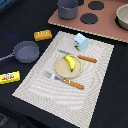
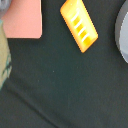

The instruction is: Interact with the objects in diverse but meaningful ways.

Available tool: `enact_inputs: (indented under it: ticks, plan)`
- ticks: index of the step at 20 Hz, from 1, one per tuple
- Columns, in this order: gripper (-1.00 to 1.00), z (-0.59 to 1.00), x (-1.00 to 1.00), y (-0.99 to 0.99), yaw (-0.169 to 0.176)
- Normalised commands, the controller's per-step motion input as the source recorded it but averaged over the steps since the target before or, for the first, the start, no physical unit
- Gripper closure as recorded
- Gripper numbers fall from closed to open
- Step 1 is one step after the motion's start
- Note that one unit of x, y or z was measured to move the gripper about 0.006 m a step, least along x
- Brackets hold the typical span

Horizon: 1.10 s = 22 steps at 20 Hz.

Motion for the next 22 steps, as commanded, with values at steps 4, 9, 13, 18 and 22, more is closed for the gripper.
enact_inputs:
  ticks: [4,9,13,18,22]
  plan:
    - [-1.00,-0.06,1.00,0.00,-0.028]
    - [-1.00,-0.06,1.00,0.00,-0.030]
    - [-1.00,-0.05,1.00,-0.06,-0.047]
    - [-1.00,-0.09,0.98,-0.12,-0.074]
    - [-1.00,-0.17,0.84,-0.14,-0.054]
